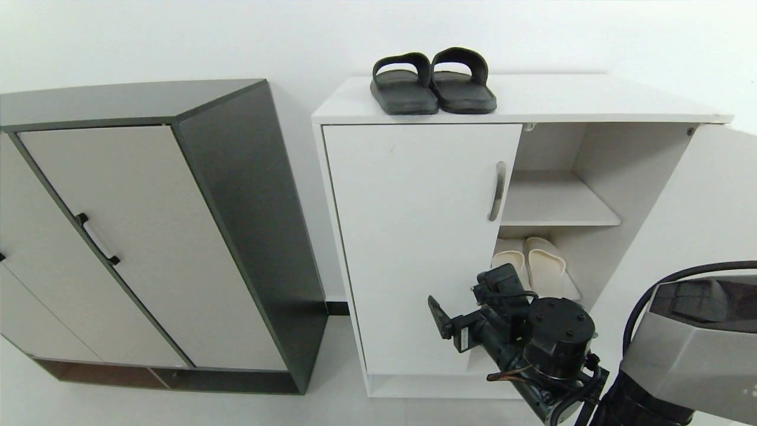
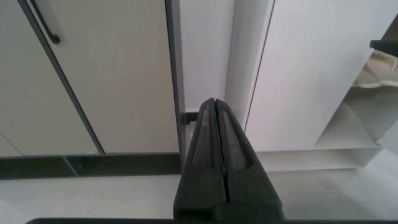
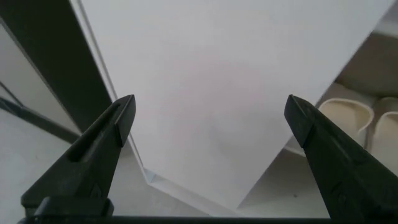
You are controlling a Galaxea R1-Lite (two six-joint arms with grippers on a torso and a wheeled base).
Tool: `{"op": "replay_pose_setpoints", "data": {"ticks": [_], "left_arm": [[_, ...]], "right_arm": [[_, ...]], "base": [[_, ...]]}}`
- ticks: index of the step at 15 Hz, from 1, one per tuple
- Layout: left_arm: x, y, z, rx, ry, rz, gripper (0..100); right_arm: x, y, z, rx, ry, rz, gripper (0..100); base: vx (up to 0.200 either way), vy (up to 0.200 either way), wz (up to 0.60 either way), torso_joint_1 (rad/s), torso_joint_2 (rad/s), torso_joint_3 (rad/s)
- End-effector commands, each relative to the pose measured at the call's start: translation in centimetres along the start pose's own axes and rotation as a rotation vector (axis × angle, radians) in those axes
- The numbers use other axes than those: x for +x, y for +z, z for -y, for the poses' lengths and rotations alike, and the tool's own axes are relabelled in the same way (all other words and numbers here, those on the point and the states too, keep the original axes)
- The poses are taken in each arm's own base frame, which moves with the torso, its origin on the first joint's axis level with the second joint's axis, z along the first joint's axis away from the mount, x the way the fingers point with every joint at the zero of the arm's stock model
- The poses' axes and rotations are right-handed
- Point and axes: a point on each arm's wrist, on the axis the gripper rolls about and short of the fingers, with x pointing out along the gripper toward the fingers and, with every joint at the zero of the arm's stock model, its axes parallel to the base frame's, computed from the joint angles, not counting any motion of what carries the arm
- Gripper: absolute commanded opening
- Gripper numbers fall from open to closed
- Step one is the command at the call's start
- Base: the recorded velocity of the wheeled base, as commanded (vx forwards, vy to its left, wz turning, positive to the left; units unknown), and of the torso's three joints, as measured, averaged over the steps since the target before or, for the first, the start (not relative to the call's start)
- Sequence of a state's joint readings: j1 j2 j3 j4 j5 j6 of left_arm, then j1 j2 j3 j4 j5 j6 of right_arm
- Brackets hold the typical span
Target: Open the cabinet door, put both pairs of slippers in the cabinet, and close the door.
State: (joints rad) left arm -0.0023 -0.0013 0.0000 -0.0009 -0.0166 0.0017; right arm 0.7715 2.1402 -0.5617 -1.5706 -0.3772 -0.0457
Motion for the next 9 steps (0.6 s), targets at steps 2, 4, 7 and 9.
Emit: {"op": "replay_pose_setpoints", "data": {"ticks": [2, 4, 7, 9], "left_arm": [[0.01, 0.01, 0.0, 0.0, 0.001, -0.001, 0], [0.01, 0.01, 0.0, 0.0, 0.001, -0.001, 0], [0.01, 0.01, 0.0, 0.0, 0.001, -0.001, 0], [0.01, 0.01, 0.0, 0.0, 0.001, -0.001, 0]], "right_arm": [[-0.04, 0.06, -0.04, 0.0, 0.0, 0.002, 100], [-0.15, 0.34, -0.03, 0.002, 0.0, 0.009, 100], [-0.16, 0.31, 0.02, 0.003, 0.0, 0.007, 100], [-0.21, 0.26, 0.04, 0.001, 0.0, 0.004, 100]], "base": [[0.0, 0.0, 0.0, 0.119, -0.47, -0.349], [0.0, 0.0, 0.0, 0.122, -0.46, -0.334], [0.0, 0.0, 0.0, 0.15, -0.48, -0.323], [0.0, 0.0, 0.0, 0.164, -0.48, -0.308]]}}
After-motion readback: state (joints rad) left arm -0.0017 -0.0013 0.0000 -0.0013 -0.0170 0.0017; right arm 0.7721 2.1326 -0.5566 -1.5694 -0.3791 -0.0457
